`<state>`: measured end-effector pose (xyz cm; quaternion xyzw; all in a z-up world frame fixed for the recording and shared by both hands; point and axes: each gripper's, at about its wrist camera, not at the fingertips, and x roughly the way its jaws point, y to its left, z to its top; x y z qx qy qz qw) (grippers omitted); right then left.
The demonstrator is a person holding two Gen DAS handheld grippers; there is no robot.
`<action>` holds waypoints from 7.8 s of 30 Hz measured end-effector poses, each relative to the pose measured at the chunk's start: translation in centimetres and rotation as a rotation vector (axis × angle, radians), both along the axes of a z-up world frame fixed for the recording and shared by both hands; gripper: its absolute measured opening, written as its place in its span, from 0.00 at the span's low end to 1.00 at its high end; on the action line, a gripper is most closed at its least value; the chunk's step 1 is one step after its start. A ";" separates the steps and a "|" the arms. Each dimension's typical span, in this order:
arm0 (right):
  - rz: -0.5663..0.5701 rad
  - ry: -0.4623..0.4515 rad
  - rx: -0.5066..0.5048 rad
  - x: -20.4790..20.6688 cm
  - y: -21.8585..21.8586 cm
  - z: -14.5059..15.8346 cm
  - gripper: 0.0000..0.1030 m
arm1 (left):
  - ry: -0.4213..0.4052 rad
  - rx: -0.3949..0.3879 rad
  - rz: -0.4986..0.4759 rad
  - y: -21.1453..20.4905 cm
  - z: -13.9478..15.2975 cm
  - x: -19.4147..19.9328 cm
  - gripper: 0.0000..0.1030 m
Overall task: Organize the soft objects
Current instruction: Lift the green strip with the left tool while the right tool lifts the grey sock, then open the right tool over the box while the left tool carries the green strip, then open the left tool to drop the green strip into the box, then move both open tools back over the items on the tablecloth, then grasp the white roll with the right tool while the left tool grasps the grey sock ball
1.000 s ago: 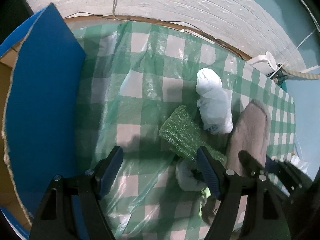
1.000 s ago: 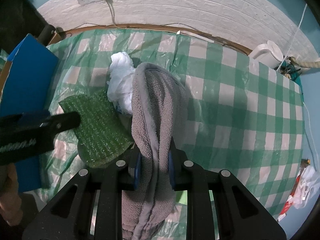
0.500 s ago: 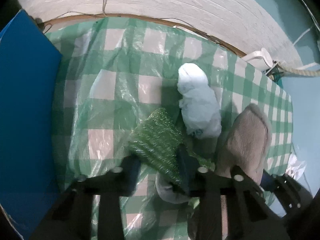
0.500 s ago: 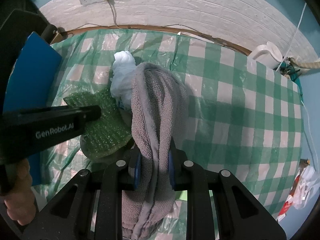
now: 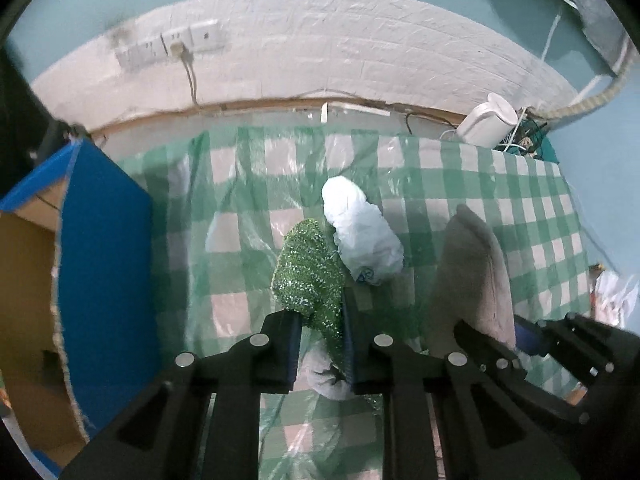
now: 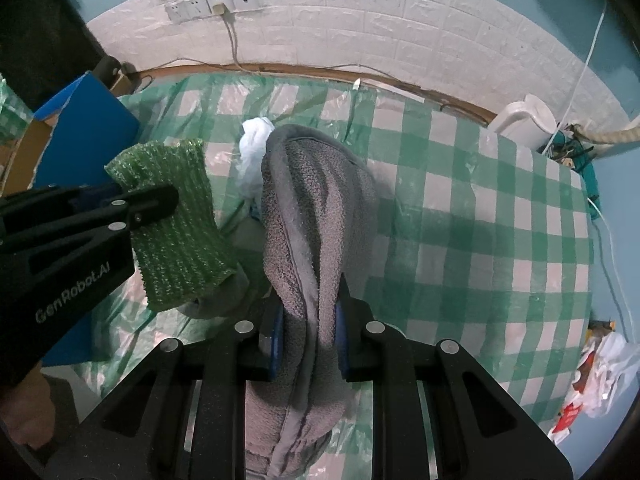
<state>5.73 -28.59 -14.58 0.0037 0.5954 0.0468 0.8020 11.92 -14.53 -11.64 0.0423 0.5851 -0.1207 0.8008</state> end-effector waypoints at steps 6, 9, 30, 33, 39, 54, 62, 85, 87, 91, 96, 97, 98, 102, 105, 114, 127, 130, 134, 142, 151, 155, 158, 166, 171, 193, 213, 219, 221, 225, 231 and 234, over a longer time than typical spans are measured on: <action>-0.003 -0.027 -0.006 -0.8 -0.3 1.2 0.18 | -0.069 0.050 -0.044 -0.2 1.8 -1.4 0.17; -0.003 -0.045 -0.012 -1.1 -0.4 2.0 0.18 | -0.090 0.059 -0.055 -0.1 2.5 -2.0 0.17; 0.053 -0.162 -0.048 -2.7 0.6 7.1 0.18 | -0.256 0.119 -0.089 1.3 8.4 -5.2 0.17; 0.061 -0.172 -0.049 -2.8 0.8 7.6 0.18 | -0.256 0.131 -0.089 2.0 8.9 -5.8 0.17; 0.101 -0.201 -0.066 -3.2 2.1 8.9 0.18 | -0.281 0.159 -0.081 3.8 10.0 -6.7 0.17; 0.182 -0.256 -0.053 -3.6 5.5 11.6 0.18 | -0.329 0.171 -0.064 7.1 12.1 -8.4 0.17; 0.230 -0.267 -0.035 -3.2 8.5 12.3 0.18 | -0.345 0.186 -0.026 9.7 12.6 -8.7 0.17; 0.376 -0.278 0.006 -1.0 20.5 13.9 0.18 | -0.336 0.176 0.134 19.5 12.5 -8.5 0.17; 0.386 -0.275 0.014 -0.8 21.6 13.9 0.18 | -0.335 0.184 0.150 20.5 12.5 -8.5 0.17; 0.413 -0.274 0.016 -0.6 23.9 13.9 0.18 | -0.320 0.173 0.187 22.5 12.1 -8.6 0.17; 0.448 -0.258 0.019 -0.5 26.7 13.0 0.18 | -0.303 0.180 0.235 24.7 11.5 -8.6 0.17; 0.455 -0.254 0.020 -0.4 27.2 12.9 0.18 | -0.301 0.181 0.242 25.1 11.5 -8.6 0.17; 0.461 -0.249 0.019 -0.4 27.7 12.7 0.18 | -0.299 0.182 0.251 25.5 11.3 -8.6 0.17; 0.475 -0.234 0.020 -0.2 29.0 11.9 0.18 | -0.286 0.199 0.276 26.9 10.7 -8.3 0.17; 0.487 -0.226 0.016 -0.1 29.9 11.3 0.19 | -0.265 0.202 0.290 27.5 10.0 -8.1 0.19; 0.482 -0.262 -0.032 -0.2 30.7 10.3 0.56 | -0.240 0.240 0.311 28.3 9.0 -8.0 0.27; 0.412 -0.259 0.019 0.2 27.8 11.0 0.68 | -0.257 0.237 0.320 28.2 9.4 -7.8 0.47; 0.405 -0.266 0.014 -0.2 27.2 11.2 0.70 | -0.260 0.245 0.308 27.7 9.4 -7.9 0.47; 0.389 -0.264 0.014 -0.3 26.1 11.4 0.71 | -0.260 0.242 0.301 27.5 9.4 -7.8 0.50; 0.356 -0.257 0.011 -0.7 23.1 11.5 0.71 | -0.267 0.235 0.276 25.9 9.7 -7.8 0.58; 0.307 -0.234 0.005 -1.2 19.5 10.9 0.71 | -0.271 0.229 0.228 23.4 9.9 -8.0 0.61; 0.289 -0.222 0.009 -1.5 17.7 10.7 0.72 | -0.267 0.229 0.205 22.0 9.8 -8.0 0.61; 0.278 -0.211 0.005 -1.7 16.5 10.4 0.72 | -0.267 0.231 0.186 20.9 9.8 -8.0 0.62; 0.252 -0.204 -0.013 -2.5 13.6 9.8 0.72 | -0.269 0.256 0.143 18.5 9.6 -7.9 0.69; 0.239 -0.190 -0.007 -3.0 12.2 9.3 0.72 | -0.253 0.299 0.163 18.4 8.7 -7.3 0.72; 0.252 -0.175 0.003 -3.5 11.6 8.5 0.73 | -0.079 0.109 0.285 22.0 6.1 -5.8 0.62; 0.131 -0.058 -0.037 -4.1 3.7 3.5 0.73 | -0.109 0.138 0.102 12.9 6.2 -5.8 0.62; 0.115 -0.026 -0.033 -3.7 1.3 1.6 0.73 | -0.084 0.150 0.058 10.8 5.1 -5.6 0.63; 0.097 -0.012 -0.022 -3.4 0.4 1.0 0.73 | -0.079 0.158 0.047 10.1 4.7 -5.6 0.63; 0.059 0.019 -0.033 -2.8 -1.5 -0.6 0.73 | -0.064 0.168 0.024 8.8 4.0 -5.5 0.63; 0.013 0.054 -0.029 -2.5 -3.6 -2.6 0.73 | -0.044 0.186 -0.021 6.4 2.7 -5.5 0.63; 0.053 0.054 -0.018 -2.8 -3.3 -2.9 0.73 | -0.030 0.196 -0.038 5.3 1.9 -5.5 0.63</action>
